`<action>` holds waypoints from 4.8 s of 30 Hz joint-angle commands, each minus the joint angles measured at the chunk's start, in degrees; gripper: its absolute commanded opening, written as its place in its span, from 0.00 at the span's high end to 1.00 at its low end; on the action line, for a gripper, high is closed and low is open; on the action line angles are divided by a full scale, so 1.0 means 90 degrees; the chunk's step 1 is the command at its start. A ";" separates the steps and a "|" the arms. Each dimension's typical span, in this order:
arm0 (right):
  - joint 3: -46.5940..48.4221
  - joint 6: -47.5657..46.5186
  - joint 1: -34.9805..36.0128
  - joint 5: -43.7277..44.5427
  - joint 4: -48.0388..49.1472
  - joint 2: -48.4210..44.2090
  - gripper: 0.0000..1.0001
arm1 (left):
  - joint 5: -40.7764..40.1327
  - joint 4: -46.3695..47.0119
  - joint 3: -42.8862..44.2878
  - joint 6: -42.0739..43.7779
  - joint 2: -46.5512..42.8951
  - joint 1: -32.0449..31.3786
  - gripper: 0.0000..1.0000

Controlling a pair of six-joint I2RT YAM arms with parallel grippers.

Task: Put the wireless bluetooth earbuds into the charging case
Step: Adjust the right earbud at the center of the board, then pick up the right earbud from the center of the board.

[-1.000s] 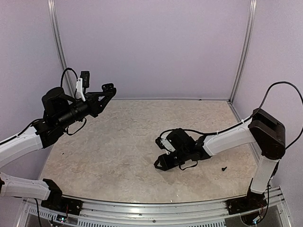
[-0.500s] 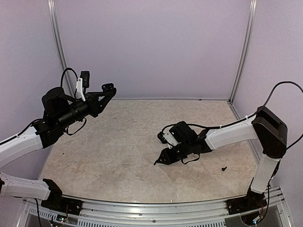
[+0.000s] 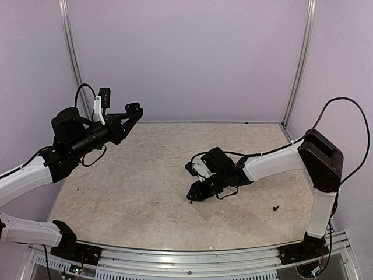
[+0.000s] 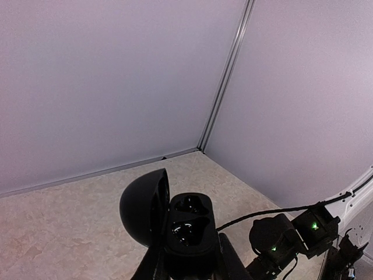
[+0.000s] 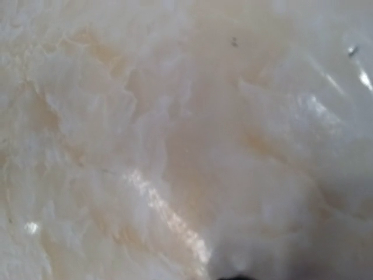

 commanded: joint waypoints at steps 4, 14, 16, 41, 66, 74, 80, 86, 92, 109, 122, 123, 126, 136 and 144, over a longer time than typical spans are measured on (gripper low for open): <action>0.0264 -0.0389 -0.0049 -0.0238 -0.0148 0.0082 0.75 | 0.0109 0.0178 -0.0038 0.0046 -0.0086 0.0050 1.00; 0.0484 -0.0828 -0.0054 0.0420 -0.1028 -0.0413 0.73 | 0.0088 0.0157 -0.0026 0.0072 -0.0085 0.0048 1.00; 0.0485 -0.0824 -0.0047 0.0622 -0.1236 -0.0476 0.73 | 0.0091 0.0162 -0.0026 0.0072 -0.0083 0.0051 1.00; 0.1057 -0.0848 -0.0049 0.0064 -0.1245 0.0508 0.73 | 0.0076 0.0143 -0.0074 0.0090 -0.0143 0.0048 1.00; 0.2023 -0.1868 0.0172 0.0779 -0.2695 0.1085 0.79 | 0.0146 0.0147 -0.0035 0.0102 -0.0018 0.0048 1.00; 0.2206 -0.1933 0.0358 0.0906 -0.2996 0.1220 0.78 | 0.0168 0.0167 -0.0045 0.0101 -0.0005 0.0048 1.00; 0.2192 -0.2272 0.0561 0.0765 -0.2950 0.1140 0.80 | 0.0169 0.0152 -0.0050 0.0111 -0.0025 0.0048 1.00; 0.2047 -0.2484 0.0656 0.1150 -0.3097 0.0978 0.72 | 0.0150 0.0145 -0.0037 0.0131 -0.0054 0.0048 1.00; 0.2143 -0.2472 0.0667 0.1584 -0.3324 0.0870 0.64 | 0.0186 0.0162 -0.0016 0.0121 -0.0030 0.0047 1.00; 0.2354 -0.2386 0.0766 0.1618 -0.3766 0.1084 0.72 | 0.0222 0.0196 0.0018 0.0103 0.0005 0.0047 1.00; 0.2367 -0.2359 0.0847 0.1802 -0.3821 0.1016 0.72 | 0.0228 0.0202 0.0097 0.0094 0.0100 -0.0021 1.00; 0.2406 -0.2368 0.0856 0.1798 -0.3837 0.1050 0.72 | 0.0222 0.0197 0.0101 0.0092 0.0107 -0.0034 1.00; 0.2498 -0.2391 0.0854 0.1807 -0.3858 0.1133 0.72 | 0.0216 0.0187 0.0101 0.0106 0.0112 -0.0055 1.00; 0.2683 -0.2440 0.0873 0.1722 -0.3958 0.1263 0.83 | 0.0181 0.0187 0.0072 0.0148 0.0112 -0.0079 1.00; 0.2621 -0.2504 0.0856 0.1630 -0.3803 0.1000 0.95 | 0.0180 0.0212 -0.0021 0.0356 0.0066 -0.0159 1.00</action>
